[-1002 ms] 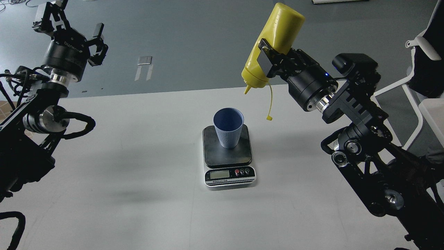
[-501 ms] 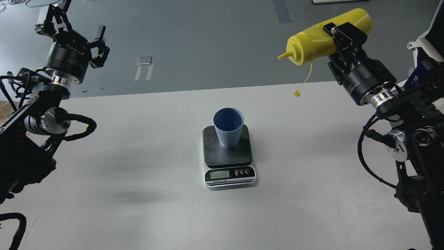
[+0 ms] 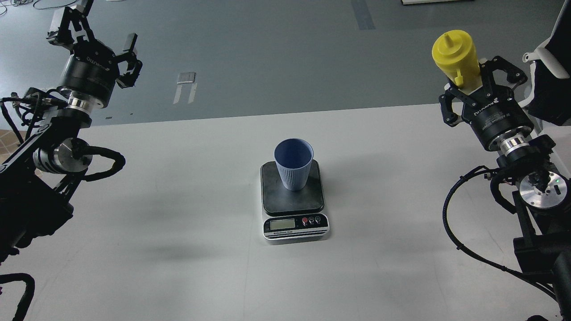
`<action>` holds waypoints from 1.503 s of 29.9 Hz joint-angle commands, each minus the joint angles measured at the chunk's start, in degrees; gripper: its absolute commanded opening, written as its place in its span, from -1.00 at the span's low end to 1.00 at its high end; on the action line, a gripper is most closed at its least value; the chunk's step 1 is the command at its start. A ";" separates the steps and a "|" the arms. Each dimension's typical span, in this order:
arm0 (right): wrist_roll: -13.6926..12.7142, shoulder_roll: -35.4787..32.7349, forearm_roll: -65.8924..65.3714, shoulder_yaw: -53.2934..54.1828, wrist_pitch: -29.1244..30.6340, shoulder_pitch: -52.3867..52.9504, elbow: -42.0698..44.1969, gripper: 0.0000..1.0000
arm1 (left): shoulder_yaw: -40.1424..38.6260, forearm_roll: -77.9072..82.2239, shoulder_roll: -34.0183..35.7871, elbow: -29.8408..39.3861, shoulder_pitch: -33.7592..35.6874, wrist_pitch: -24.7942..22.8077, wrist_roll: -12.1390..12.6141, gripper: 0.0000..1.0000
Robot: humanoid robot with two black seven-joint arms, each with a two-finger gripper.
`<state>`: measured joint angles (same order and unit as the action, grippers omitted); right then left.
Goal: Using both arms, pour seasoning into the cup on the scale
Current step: 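Tilt the bottle upright and carry it back beside the scale, then set the yellow bottle down on the table and open the right gripper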
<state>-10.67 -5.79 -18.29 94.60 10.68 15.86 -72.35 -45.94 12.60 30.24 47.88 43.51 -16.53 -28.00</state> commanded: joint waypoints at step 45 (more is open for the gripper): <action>0.30 5.79 26.55 -1.97 6.55 -12.17 8.54 0.36 | 0.06 0.05 -0.53 0.28 0.00 0.09 0.00 0.95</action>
<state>-10.36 0.00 8.24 92.65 17.21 3.68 -63.95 -45.88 12.66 29.70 48.16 43.51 -16.43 -28.01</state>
